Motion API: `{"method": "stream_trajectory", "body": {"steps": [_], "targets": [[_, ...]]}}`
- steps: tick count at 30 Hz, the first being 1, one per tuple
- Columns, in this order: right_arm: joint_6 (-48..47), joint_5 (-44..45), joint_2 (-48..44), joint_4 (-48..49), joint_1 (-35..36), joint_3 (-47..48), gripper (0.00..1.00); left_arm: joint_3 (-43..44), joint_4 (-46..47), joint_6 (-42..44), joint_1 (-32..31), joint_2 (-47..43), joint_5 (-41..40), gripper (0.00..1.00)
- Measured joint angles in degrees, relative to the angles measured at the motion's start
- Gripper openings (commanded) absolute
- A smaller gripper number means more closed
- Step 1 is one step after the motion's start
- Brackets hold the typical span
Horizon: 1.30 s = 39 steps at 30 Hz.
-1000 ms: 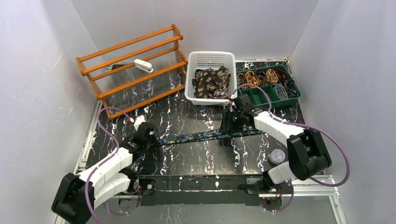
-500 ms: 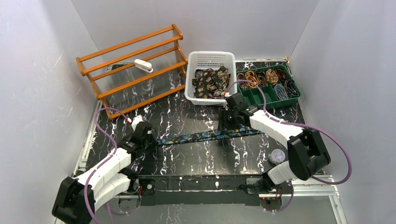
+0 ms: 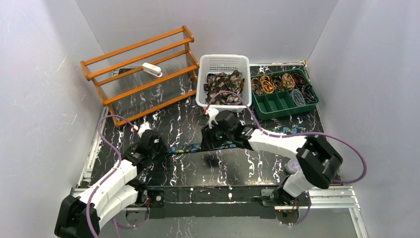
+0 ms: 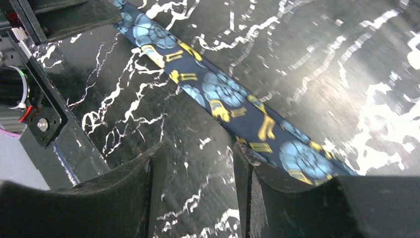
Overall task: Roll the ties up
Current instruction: Roll the tie at the center of the board.
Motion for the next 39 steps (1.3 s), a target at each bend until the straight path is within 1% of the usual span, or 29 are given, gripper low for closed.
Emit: {"method": "stream_trajectory", "body": {"steps": [5, 10, 12, 18, 21, 24, 27, 31, 39], "targets": [[-2.0, 1.8, 7.8, 4.8, 5.7, 2.7, 0.57, 0.0, -0.9, 0.0, 0.3, -2.0, -0.2, 0.45], [-3.1, 5.7, 13.2, 6.3, 9.5, 5.3, 0.55, 0.0, -2.3, -0.2, 1.5, -1.9, -0.5, 0.45], [-3.3, 7.5, 14.6, 6.3, 10.2, 6.3, 0.52, -0.1, -2.5, -0.4, 2.2, -1.9, -0.4, 0.45], [-2.6, 13.4, 19.2, 3.8, 10.3, 11.2, 0.46, -1.0, -1.5, -0.8, 6.0, -1.7, 2.4, 0.45], [-1.9, 14.4, 20.8, 1.7, 10.2, 12.6, 0.45, -2.0, -0.4, -0.9, 7.2, -1.4, 4.6, 0.45], [-0.9, 15.3, 21.6, 0.3, 10.2, 12.7, 0.45, -2.6, 0.4, -1.1, 7.6, -1.6, 6.7, 0.48], [-0.4, 16.1, 21.9, -0.5, 10.2, 13.3, 0.43, -3.8, 1.8, -1.4, 7.8, -2.7, 8.0, 0.48], [0.2, 17.2, 23.1, -3.1, 10.3, 15.6, 0.43, -6.2, 3.7, -2.4, 7.9, -5.5, 9.2, 0.46], [0.4, 17.2, 23.2, -3.4, 10.3, 15.9, 0.43, -6.8, 5.2, -3.7, 7.9, -5.1, 9.7, 0.40]]}}
